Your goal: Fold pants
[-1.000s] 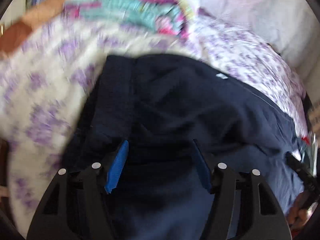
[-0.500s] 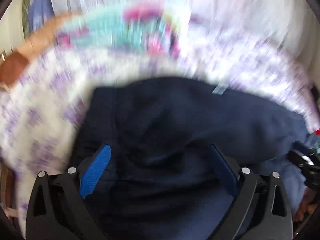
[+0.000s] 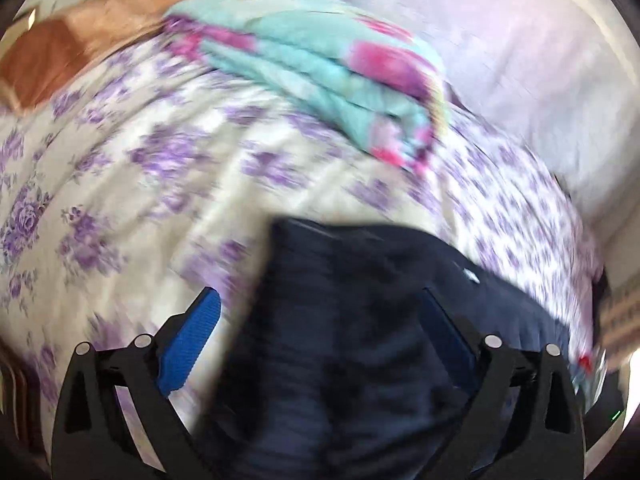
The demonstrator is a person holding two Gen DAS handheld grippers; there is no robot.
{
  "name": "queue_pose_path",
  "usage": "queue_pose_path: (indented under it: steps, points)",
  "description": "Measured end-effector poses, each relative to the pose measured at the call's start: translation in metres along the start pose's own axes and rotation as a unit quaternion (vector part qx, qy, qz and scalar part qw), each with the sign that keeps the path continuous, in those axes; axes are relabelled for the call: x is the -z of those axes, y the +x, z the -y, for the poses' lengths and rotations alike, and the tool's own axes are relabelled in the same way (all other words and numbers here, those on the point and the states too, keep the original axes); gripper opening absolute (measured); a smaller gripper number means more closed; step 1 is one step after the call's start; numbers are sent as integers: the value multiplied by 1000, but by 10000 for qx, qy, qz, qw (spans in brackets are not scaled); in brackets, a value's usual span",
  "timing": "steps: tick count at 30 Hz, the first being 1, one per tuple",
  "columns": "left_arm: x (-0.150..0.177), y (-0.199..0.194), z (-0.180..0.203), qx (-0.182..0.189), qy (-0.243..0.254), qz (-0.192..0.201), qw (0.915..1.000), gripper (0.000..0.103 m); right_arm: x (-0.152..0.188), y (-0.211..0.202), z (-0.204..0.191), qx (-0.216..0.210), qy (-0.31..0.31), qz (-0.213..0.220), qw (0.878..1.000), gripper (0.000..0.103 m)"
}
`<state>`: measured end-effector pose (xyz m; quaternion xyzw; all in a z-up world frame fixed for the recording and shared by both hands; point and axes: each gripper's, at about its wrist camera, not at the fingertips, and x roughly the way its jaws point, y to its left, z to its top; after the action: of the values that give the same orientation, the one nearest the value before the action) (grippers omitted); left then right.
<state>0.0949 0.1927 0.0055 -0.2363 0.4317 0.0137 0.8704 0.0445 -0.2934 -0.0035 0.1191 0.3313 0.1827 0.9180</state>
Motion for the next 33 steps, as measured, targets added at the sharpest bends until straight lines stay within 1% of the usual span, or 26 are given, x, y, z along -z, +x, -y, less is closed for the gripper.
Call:
queue_pose_path:
  steps: [1, 2, 5, 6, 7, 8, 10, 11, 12, 14, 15, 16, 18, 19, 20, 22, 23, 24, 26, 27, 30, 33]
  points:
    - [-4, 4, -11, 11, -135, -17, 9999, 96, -1, 0, 7, -65, 222, -82, 9997, 96]
    - [-8, 9, -19, 55, -220, -58, 9997, 96, -3, 2, 20, -241, 580, -106, 9980, 96]
    - [-16, 28, -41, 485, -373, -277, 9977, 96, 1, 2, 38, -492, 1092, -11, 9928, 96]
    - [-18, 35, -45, 637, -425, -341, 9965, 96, 1, 3, 40, -537, 1168, -19, 9917, 96]
    - [-20, 39, -46, 675, -423, -365, 9962, 96, 1, 4, 40, -524, 1166, -28, 9918, 96]
    - [-22, 39, -43, 706, -344, -340, 9963, 96, 2, 4, 38, -490, 1133, -34, 9923, 96]
    - [-26, 38, -35, 882, -193, -339, 9953, 94, 2, 6, 33, -395, 1022, -71, 9939, 97]
    - [-27, 39, -31, 975, -122, -365, 9945, 87, 2, 7, 31, -383, 1004, -83, 9942, 97]
    - [-29, 42, -24, 1036, -9, -438, 9937, 76, 3, 6, 31, -387, 1011, -86, 9941, 97]
    - [-29, 49, -14, 956, 184, -529, 9938, 69, 3, 7, 33, -413, 1040, -89, 9937, 97]
    - [-30, 55, -10, 827, 278, -565, 9946, 68, 3, 6, 33, -419, 1049, -86, 9936, 97]
    - [-31, 61, -8, 779, 351, -620, 9944, 67, 3, 6, 33, -412, 1043, -89, 9937, 97]
    - [-33, 66, -7, 800, 410, -680, 9936, 62, 4, 6, 32, -394, 1023, -97, 9939, 98]
    - [-34, 67, -7, 865, 411, -689, 9930, 59, 4, 6, 32, -387, 1017, -101, 9940, 98]
    - [-35, 67, -8, 948, 381, -706, 9923, 53, 4, 7, 31, -382, 1012, -106, 9941, 98]
    - [-36, 67, -15, 1070, 199, -726, 9914, 48, 4, 7, 32, -386, 1017, -104, 9940, 98]
    - [-37, 68, -20, 1128, 66, -731, 9909, 42, 4, 7, 31, -384, 1015, -104, 9940, 98]
    - [-37, 67, -24, 1208, -19, -742, 9899, 39, 4, 7, 31, -382, 1011, -105, 9941, 98]
    - [-37, 64, -30, 1338, -187, -680, 9885, 32, 4, 7, 31, -383, 1016, -100, 9940, 98]
    - [-38, 61, -31, 1386, -201, -609, 9883, 27, 3, 7, 31, -383, 1016, -100, 9940, 98]
    - [-39, 47, -30, 1501, -107, -345, 9880, 20, 4, 7, 30, -358, 997, -120, 9943, 98]
    - [-39, 39, -25, 1580, 32, -191, 9872, 19, 4, 8, 28, -312, 955, -141, 9948, 98]
